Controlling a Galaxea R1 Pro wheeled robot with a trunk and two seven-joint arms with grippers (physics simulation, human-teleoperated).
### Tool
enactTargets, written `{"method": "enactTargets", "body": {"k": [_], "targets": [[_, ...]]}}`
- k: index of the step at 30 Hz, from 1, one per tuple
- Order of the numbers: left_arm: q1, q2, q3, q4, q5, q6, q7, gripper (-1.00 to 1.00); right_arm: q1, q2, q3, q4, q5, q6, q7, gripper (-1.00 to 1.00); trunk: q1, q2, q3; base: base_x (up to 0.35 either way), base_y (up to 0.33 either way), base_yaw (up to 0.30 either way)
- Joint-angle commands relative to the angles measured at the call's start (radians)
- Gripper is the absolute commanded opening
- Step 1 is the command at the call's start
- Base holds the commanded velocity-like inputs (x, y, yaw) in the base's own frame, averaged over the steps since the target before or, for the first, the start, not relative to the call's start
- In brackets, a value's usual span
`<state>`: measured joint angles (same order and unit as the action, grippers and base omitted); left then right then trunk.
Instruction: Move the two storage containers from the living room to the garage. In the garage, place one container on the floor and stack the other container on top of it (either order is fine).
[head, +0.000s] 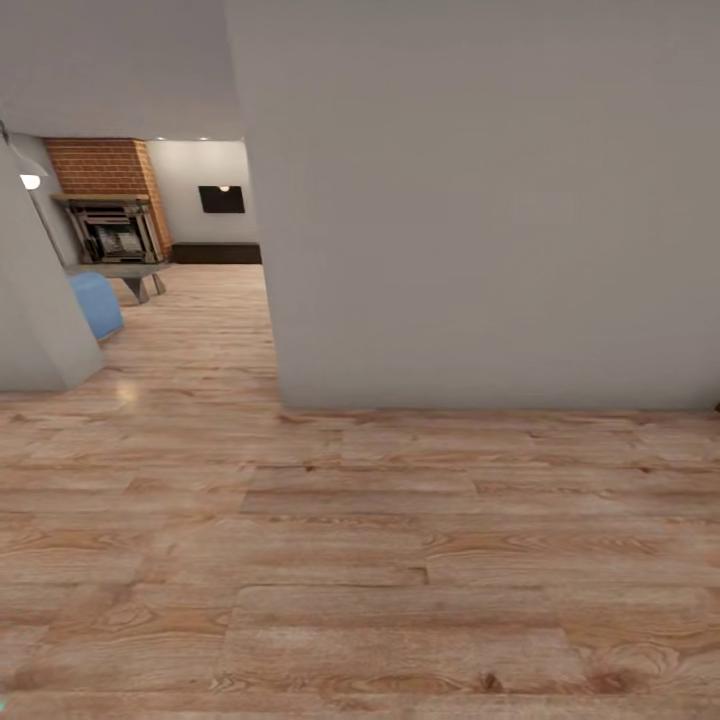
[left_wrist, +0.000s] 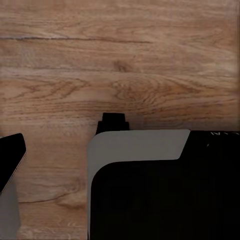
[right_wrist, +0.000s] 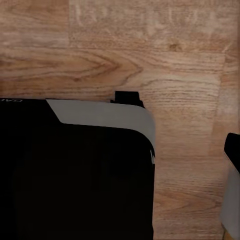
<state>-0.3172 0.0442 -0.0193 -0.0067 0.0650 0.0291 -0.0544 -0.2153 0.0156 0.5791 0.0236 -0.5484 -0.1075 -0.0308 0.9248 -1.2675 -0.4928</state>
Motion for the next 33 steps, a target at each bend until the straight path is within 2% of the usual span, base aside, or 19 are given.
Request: {"method": "enactTargets", "body": {"k": [1, 22, 33], "targets": [[0.000, 0.000, -0.002, 0.000, 0.007, 0.003, -0.004, 1.00, -0.001, 0.001, 0.008, 0.002, -0.008, -0.004, -0.001, 1.00, 0.001, 0.000, -0.001, 0.321, 0.000, 0.000], [0.000, 0.000, -0.002, -0.001, 0.006, 0.003, -0.004, 1.00, -0.001, -0.003, 0.008, 0.002, -0.006, -0.005, -0.001, 1.00, 0.001, 0.000, -0.001, 0.321, 0.000, 0.003], [0.000, 0.000, -0.002, 0.000, 0.007, 0.003, -0.004, 1.00, -0.001, -0.005, 0.010, 0.002, -0.005, -0.006, -0.001, 1.00, 0.001, 0.000, -0.001, 0.321, 0.000, 0.240]]}}
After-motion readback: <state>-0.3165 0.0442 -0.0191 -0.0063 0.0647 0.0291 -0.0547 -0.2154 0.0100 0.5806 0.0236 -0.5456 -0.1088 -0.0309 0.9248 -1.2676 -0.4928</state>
